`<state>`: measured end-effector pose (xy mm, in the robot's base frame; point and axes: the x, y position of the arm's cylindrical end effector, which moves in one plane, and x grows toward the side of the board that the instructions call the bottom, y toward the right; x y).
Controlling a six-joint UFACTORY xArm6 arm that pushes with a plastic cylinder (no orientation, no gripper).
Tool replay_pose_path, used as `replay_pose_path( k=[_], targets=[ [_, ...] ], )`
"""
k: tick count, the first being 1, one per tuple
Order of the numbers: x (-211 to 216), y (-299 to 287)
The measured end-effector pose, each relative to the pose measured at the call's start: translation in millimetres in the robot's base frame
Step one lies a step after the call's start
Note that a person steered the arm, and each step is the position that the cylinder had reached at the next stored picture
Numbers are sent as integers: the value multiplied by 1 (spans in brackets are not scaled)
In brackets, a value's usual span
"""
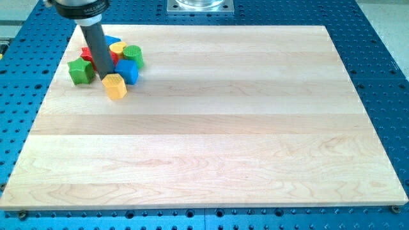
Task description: Separate the cube from the other blocks
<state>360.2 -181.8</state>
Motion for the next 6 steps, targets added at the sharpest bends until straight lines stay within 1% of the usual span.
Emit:
replay_pose_path(
  k=[3, 4, 5, 6],
  targets=[
    [-16, 56],
    [-52, 114],
    [-126, 101],
    [-156, 46]
  ],
)
